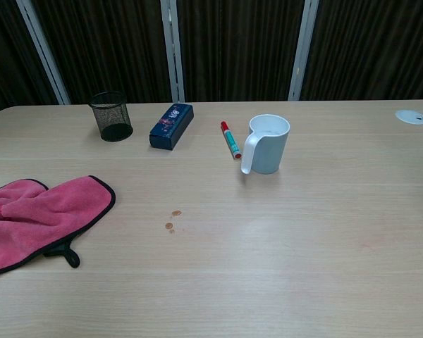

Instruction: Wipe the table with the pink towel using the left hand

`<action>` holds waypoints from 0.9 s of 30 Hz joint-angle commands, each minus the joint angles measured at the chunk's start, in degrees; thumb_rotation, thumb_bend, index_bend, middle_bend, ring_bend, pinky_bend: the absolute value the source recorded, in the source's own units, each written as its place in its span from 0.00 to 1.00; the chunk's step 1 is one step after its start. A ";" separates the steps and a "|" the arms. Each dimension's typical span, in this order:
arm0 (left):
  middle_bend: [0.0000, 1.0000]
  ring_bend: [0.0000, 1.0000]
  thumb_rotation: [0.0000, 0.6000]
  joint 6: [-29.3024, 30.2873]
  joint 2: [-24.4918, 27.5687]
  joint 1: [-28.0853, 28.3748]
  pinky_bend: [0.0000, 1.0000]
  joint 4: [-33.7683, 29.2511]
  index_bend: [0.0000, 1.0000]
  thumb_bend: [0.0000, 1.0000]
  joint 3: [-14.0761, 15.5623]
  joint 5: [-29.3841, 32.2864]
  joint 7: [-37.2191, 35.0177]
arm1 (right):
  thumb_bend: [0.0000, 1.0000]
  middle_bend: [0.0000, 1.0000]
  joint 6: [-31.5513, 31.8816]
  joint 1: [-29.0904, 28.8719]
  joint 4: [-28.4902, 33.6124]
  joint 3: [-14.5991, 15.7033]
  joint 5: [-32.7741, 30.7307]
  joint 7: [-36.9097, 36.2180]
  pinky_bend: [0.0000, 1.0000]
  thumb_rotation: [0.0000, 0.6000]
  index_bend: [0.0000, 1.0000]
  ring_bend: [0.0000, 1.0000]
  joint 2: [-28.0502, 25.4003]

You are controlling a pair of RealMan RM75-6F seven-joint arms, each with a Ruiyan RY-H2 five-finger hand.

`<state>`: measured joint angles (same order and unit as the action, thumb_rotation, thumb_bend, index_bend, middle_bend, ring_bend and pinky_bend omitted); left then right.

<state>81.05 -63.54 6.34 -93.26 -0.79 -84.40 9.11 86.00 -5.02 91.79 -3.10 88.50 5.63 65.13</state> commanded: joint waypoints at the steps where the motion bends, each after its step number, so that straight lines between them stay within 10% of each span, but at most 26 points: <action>1: 0.00 0.00 1.00 0.09 -0.07 -0.01 0.00 0.06 0.00 0.00 0.02 -0.13 -0.01 | 0.00 0.00 -0.11 0.00 -0.12 -0.08 -0.26 0.03 0.00 1.00 0.00 0.00 0.14; 27: 0.00 0.00 1.00 -3.40 -1.82 2.52 0.02 1.22 0.01 0.00 -0.58 0.55 3.15 | 0.00 0.00 -0.42 0.43 -0.13 -0.10 -1.35 -0.12 0.00 1.00 0.00 0.00 -0.24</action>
<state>78.44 -64.83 8.19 -92.61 -1.12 -83.99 11.86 85.57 -4.60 91.66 -3.19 87.14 5.51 64.90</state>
